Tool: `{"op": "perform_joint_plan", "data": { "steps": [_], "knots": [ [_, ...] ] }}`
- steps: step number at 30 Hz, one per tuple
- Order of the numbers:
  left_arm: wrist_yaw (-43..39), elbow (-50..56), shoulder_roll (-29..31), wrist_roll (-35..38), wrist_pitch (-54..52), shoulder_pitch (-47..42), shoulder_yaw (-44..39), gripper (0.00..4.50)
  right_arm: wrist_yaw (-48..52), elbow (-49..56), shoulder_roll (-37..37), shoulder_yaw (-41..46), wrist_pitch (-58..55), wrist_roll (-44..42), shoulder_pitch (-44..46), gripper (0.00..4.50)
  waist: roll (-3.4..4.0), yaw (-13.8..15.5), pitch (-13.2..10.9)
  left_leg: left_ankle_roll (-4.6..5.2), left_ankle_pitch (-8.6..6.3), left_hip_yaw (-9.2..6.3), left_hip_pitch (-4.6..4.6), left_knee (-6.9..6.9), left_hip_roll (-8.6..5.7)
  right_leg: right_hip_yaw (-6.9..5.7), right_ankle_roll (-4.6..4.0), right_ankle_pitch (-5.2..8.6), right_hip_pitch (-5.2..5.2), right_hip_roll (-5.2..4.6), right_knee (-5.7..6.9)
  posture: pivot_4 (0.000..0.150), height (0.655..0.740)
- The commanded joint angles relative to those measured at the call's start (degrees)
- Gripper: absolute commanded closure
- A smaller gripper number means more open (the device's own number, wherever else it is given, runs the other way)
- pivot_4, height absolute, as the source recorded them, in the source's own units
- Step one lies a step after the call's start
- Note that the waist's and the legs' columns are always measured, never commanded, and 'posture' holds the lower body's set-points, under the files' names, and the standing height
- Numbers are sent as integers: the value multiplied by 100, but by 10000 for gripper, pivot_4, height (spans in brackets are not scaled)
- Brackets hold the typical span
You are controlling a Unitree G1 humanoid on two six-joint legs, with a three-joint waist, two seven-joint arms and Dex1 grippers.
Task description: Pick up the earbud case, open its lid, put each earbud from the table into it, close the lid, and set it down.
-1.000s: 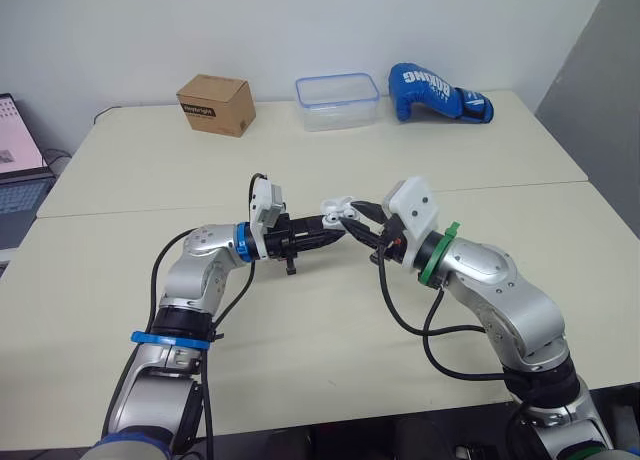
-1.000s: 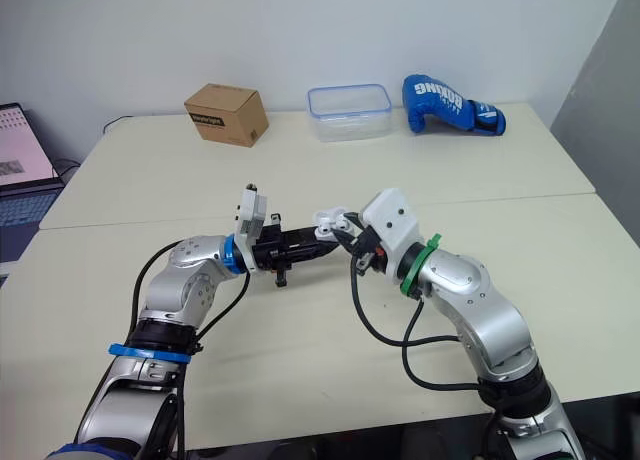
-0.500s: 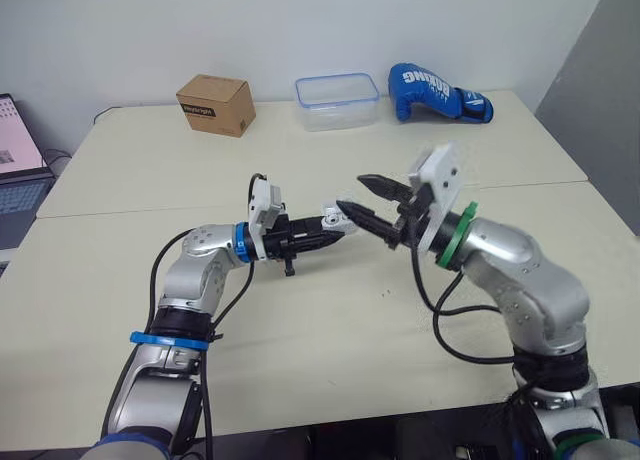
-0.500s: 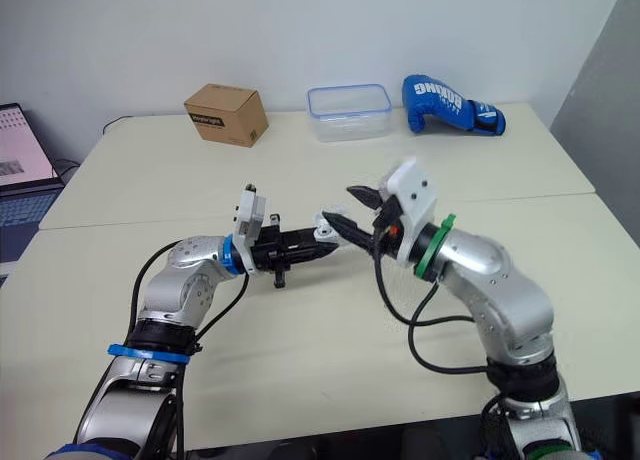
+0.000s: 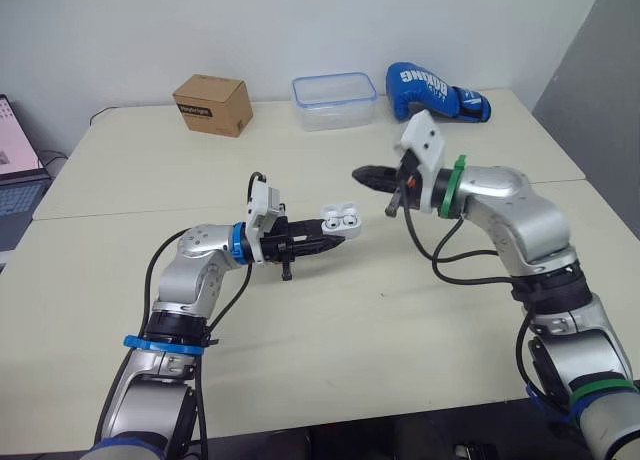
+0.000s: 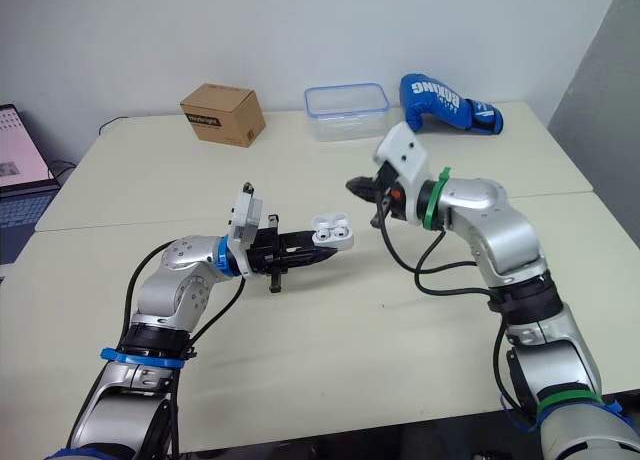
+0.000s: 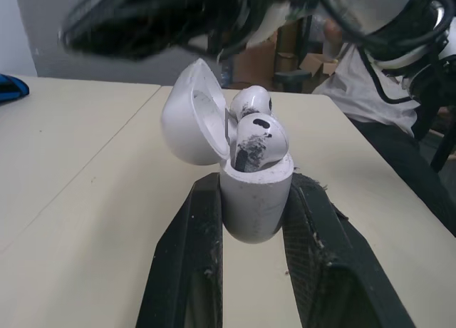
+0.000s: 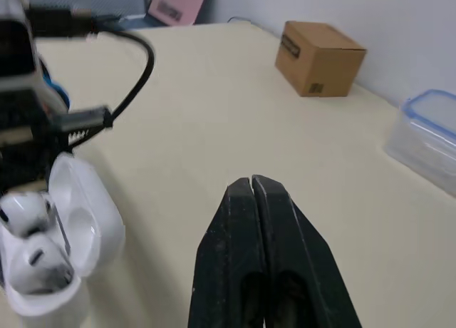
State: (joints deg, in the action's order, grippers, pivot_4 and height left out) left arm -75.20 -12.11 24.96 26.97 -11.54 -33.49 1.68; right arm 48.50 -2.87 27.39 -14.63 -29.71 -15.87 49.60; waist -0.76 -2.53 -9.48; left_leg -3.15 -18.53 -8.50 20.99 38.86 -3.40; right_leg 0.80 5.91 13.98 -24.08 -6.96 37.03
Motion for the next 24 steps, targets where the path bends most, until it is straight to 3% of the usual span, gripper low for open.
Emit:
{"op": "perform_joint_plan", "data": {
  "steps": [1,9,24],
  "knots": [
    [53,344,54,163,-98,29,-117,36598,386,-289,-84,-204,512,275,204,44736,0,-17,0,0,0,0,0,0,0,0,0,0,0,0,0,1500,7307],
    [115,469,101,200,-281,103,-124,36598,714,-378,-367,-194,722,368,235,44736,0,-34,0,-1,0,-6,0,0,1,0,0,0,-2,0,1,1500,7307],
    [267,391,94,250,-339,148,-193,36598,943,588,-225,-103,390,203,-85,44736,0,-31,0,-1,0,-7,0,0,0,-1,0,0,-1,-1,2,1500,7307]
  ]
}}
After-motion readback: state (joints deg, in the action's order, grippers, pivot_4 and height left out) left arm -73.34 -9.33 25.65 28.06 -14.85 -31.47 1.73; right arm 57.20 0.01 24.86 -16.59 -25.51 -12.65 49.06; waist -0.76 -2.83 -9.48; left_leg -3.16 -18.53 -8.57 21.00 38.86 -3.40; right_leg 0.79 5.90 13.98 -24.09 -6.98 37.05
